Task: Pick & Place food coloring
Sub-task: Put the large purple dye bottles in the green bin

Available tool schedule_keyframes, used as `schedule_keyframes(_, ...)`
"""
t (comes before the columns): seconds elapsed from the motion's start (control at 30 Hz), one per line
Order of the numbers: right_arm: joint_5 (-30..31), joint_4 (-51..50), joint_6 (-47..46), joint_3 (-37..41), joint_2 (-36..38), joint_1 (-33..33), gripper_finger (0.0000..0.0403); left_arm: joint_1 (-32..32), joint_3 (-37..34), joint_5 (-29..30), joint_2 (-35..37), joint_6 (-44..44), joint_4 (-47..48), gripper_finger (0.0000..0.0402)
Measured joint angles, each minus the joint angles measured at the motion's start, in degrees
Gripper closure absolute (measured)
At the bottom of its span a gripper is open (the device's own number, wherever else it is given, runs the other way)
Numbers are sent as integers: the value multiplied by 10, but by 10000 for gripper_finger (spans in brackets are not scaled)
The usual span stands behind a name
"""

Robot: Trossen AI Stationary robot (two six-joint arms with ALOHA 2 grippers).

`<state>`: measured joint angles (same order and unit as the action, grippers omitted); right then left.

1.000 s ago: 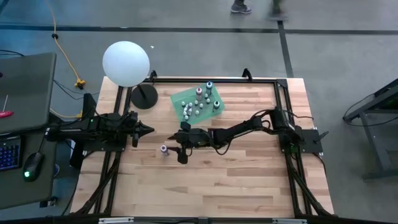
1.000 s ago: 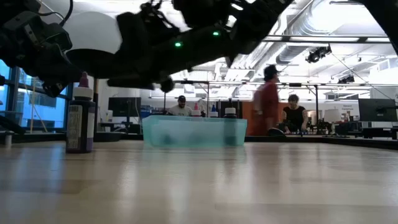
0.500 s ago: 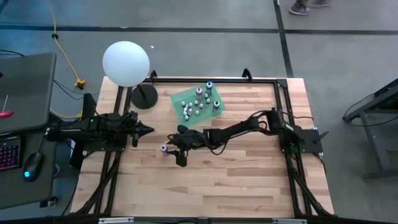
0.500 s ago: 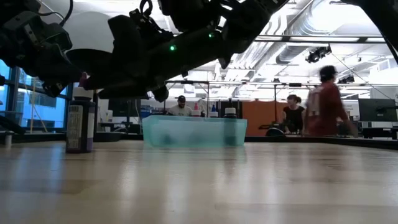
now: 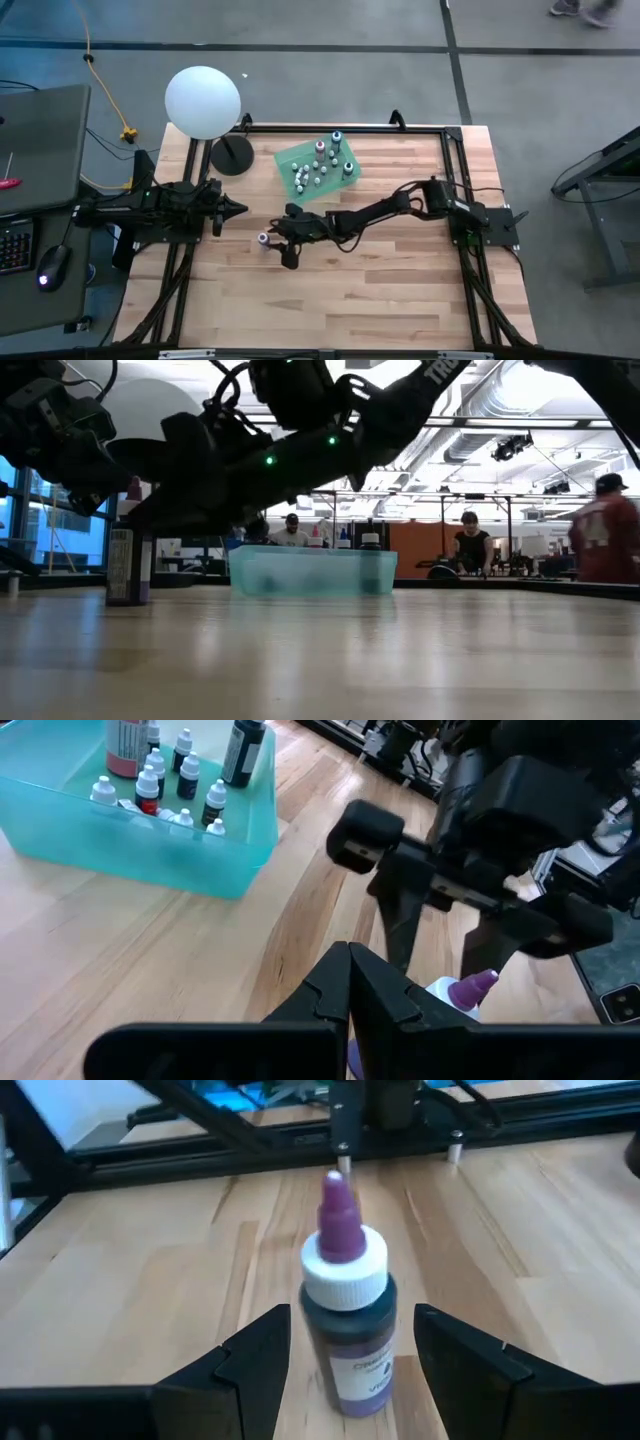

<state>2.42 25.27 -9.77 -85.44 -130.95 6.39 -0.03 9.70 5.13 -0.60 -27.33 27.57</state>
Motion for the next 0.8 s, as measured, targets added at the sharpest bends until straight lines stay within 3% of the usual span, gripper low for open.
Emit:
schedule_keyframes(0.3,23,64,-5,0,-13,-1,198,0,0,0,0,0,0,401)
schedule_keyframes(0.8,-14,16,-6,-100,-70,-4,198,0,0,0,0,0,0,401)
